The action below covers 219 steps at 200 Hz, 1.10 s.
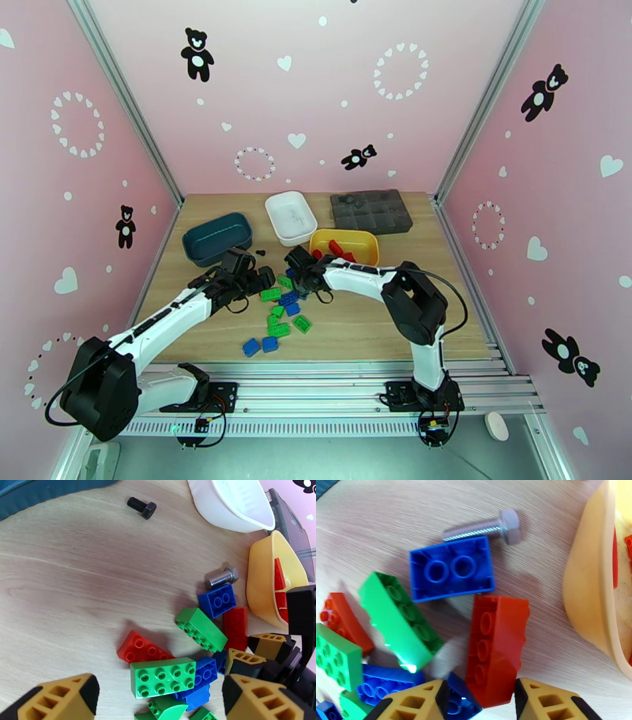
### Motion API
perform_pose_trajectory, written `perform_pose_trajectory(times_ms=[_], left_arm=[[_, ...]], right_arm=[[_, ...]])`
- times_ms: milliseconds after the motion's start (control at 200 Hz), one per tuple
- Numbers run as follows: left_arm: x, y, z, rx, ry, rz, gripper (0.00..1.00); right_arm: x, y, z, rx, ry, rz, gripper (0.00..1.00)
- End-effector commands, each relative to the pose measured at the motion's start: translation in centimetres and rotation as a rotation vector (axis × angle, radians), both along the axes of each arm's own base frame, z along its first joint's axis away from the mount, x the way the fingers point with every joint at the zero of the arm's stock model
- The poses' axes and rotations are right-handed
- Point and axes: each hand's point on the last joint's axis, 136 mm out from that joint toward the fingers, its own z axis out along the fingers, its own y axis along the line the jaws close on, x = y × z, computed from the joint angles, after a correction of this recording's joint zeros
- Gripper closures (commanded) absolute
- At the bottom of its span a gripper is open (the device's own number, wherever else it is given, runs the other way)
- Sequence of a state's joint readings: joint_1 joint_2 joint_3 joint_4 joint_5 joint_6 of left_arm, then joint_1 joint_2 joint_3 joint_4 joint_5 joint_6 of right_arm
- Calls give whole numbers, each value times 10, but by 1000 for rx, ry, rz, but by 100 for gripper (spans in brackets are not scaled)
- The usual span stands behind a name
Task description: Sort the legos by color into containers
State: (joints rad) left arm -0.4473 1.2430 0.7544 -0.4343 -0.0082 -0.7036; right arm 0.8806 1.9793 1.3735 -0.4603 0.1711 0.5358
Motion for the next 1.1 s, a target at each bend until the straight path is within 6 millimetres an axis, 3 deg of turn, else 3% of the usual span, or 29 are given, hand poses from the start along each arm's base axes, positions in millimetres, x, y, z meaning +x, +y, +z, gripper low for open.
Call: perform_pose_trajectory(times_ms=[0,340,671,1091], left_arm=[[4,-1,4,-15,-12,2,12],[3,-1,3,-16,-11,2,12],[4,-2,4,-21,-10,5,12],[2,-2,3,-23,-6,5,12]], right_arm=[[4,10,-3,5,3,1,55],[11,2,-6,-54,-19,-33,58],[9,0,17,-26,-53,-21,52],[15,-1,-9,-34,-4,-35,52]])
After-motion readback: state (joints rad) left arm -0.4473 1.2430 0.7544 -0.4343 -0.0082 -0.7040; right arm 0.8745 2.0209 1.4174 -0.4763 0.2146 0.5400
